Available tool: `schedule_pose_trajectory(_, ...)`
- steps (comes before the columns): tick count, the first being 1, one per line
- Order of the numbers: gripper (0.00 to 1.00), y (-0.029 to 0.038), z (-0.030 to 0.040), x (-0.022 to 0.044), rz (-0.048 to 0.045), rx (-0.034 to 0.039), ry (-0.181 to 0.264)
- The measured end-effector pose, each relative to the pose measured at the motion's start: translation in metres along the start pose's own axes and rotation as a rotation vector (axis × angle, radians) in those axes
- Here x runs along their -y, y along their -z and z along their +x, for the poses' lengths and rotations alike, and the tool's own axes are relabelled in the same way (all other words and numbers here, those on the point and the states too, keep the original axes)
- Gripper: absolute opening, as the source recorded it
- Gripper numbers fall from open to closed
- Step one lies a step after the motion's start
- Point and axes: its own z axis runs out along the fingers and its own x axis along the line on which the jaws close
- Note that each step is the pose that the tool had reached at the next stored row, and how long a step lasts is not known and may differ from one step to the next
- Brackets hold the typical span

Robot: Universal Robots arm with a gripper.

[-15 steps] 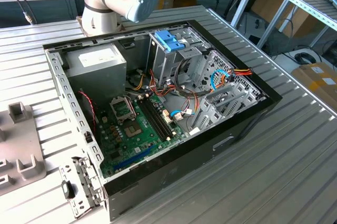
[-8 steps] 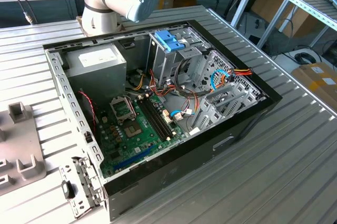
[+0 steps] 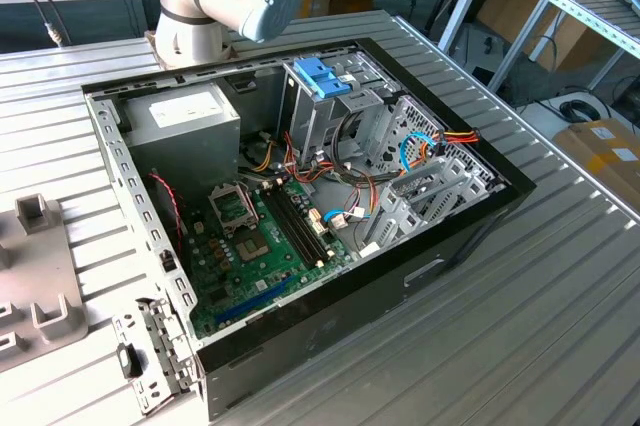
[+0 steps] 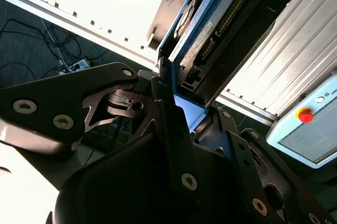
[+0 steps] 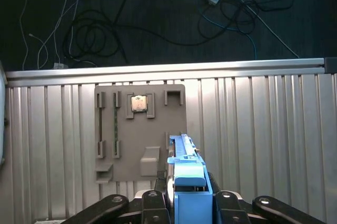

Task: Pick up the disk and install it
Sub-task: 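Pick up the disk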

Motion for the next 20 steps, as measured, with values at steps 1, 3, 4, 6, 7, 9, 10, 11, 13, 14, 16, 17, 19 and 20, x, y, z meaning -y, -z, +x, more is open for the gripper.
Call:
schedule_pose_trajectory(1,0.37,0.0,0.0,0.0002,0.0,-0.0001,0.0)
schedule_pose_trajectory(3,0.37,0.0,0.0,0.0007,0.0,-0.0002,0.0)
schedule_pose_trajectory(4,0.37,0.0001,0.0,0.001,-0.0001,-0.0003,0.0)
schedule_pose_trajectory(6,0.37,0.0001,-0.0001,0.0015,0.0,-0.0004,0.0)
schedule_pose_trajectory(7,0.37,0.0001,-0.0001,0.0018,0.0,-0.0005,0.0)
schedule_pose_trajectory(9,0.37,0.0001,-0.0001,0.0024,0.0001,-0.0006,0.0)
schedule_pose_trajectory(10,0.37,0.0001,-0.0001,0.0026,0.0001,-0.0007,0.0)
schedule_pose_trajectory(11,0.37,0.0001,-0.0001,0.003,0.0001,-0.0008,0.0)
schedule_pose_trajectory(13,0.37,0.0001,-0.0002,0.0034,0.0001,-0.0009,0.0)
schedule_pose_trajectory(14,0.37,0.0002,-0.0002,0.0039,0.0,-0.0011,0.0)
schedule_pose_trajectory(16,0.37,0.0002,-0.0002,0.0045,0.0,-0.0012,0.0)
schedule_pose_trajectory(17,0.37,0.0002,-0.0002,0.005,0.0001,-0.0013,0.0)
schedule_pose_trajectory(19,0.37,0.0002,-0.0003,0.0059,0.0001,-0.0016,0.0)
schedule_pose_trajectory(20,0.37,0.0002,-0.0003,0.0061,0.0001,-0.0017,0.0)
